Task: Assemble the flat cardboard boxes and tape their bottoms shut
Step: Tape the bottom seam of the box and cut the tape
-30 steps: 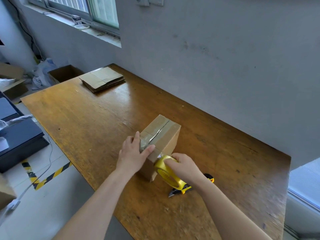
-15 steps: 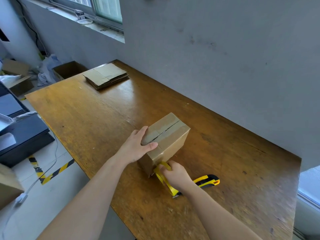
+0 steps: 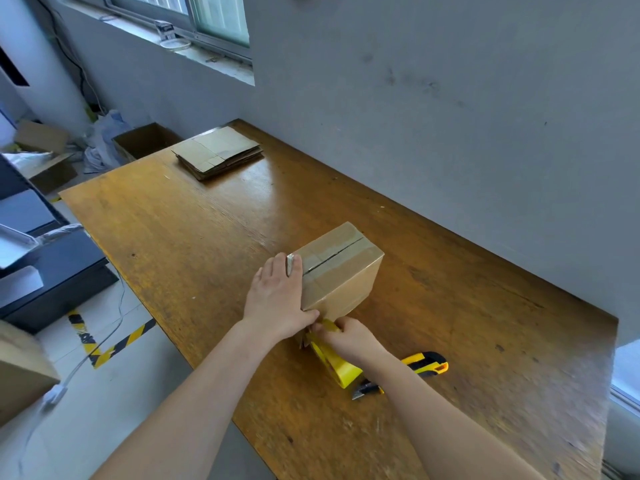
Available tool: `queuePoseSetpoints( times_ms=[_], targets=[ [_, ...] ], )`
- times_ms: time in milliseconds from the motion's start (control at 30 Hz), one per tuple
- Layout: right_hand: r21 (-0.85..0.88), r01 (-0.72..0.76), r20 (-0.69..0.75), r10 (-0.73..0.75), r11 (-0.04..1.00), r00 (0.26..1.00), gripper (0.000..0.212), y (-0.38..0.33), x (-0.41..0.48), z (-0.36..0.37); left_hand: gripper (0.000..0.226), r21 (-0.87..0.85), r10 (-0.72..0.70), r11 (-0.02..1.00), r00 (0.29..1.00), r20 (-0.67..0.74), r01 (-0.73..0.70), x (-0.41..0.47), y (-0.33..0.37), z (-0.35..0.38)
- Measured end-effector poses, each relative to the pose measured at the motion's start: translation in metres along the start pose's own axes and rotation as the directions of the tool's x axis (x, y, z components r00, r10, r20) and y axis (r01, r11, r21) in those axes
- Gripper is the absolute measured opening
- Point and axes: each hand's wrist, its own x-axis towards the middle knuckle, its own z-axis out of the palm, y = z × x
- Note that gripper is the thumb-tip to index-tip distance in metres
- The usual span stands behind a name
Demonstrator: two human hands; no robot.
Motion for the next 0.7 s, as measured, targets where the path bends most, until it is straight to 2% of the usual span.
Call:
queuePoseSetpoints(
  times_ms=[67,133,267,300,367,400,433,467,500,567,633,667,700],
  targets=[
    [0.100,-0.015,0.124,0.002,0.995,0.992,0.062,0.005,-0.005,-0.003,0.108,-0.005,-0.004,1.000,1.000,0.000,0.004,0.003,-0.002,0.003],
    [0.134,-0.029,0.165,0.006,0.991,0.986,0.065,0.012,-0.007,-0.005,0.109,0.026,0.003,1.000,1.000,-0.004,-0.003,0.008,-0.004,0.004],
    [0.187,0.016,0.114,-0.038,0.982,0.993,0.052,0.014,-0.010,-0.003,0.105,-0.007,0.083,0.997,0.996,-0.022,-0.083,0.016,-0.013,0.010],
    [0.219,0.026,0.091,-0.047,0.975,0.995,0.047,0.012,-0.010,-0.001,0.101,-0.021,0.113,0.993,0.992,-0.054,-0.114,0.016,-0.014,0.013],
    [0.283,0.050,0.043,-0.065,0.958,0.997,0.039,0.009,-0.011,0.000,0.091,-0.034,0.143,0.988,0.968,-0.207,-0.153,0.011,-0.015,0.022],
    [0.293,0.061,0.027,-0.072,0.954,0.997,0.037,0.007,-0.010,-0.001,0.088,-0.086,0.097,0.988,0.950,-0.296,-0.128,0.007,-0.016,0.029],
    [0.283,0.069,0.018,-0.077,0.957,0.997,0.035,0.005,-0.010,-0.001,0.088,-0.207,-0.009,0.976,0.938,-0.346,-0.067,0.002,-0.016,0.035],
    [0.271,0.070,0.013,-0.077,0.960,0.997,0.034,0.004,-0.010,-0.001,0.088,-0.387,-0.162,0.922,0.933,-0.321,0.026,-0.003,-0.015,0.039],
    [0.270,0.063,0.007,-0.067,0.961,0.998,0.035,0.004,-0.009,0.000,0.088,-0.586,-0.314,0.800,0.923,-0.220,0.132,-0.008,-0.013,0.043],
    [0.285,0.046,-0.009,-0.045,0.957,0.999,0.038,0.005,-0.007,0.002,0.078,-0.836,-0.482,0.435,0.871,0.100,0.336,-0.016,-0.004,0.051],
    [0.294,0.042,0.000,-0.044,0.955,0.999,0.040,0.006,-0.006,0.006,0.061,-0.871,-0.424,0.040,0.798,0.429,0.489,-0.022,0.009,0.054],
    [0.292,0.047,0.009,-0.052,0.955,0.999,0.041,0.006,-0.006,0.008,0.052,-0.834,-0.349,-0.098,0.767,0.539,0.542,-0.025,0.014,0.054],
    [0.274,0.058,0.019,-0.066,0.960,0.998,0.041,0.007,-0.007,0.008,0.045,-0.802,-0.283,-0.185,0.751,0.596,0.567,-0.026,0.017,0.053]
  ],
)
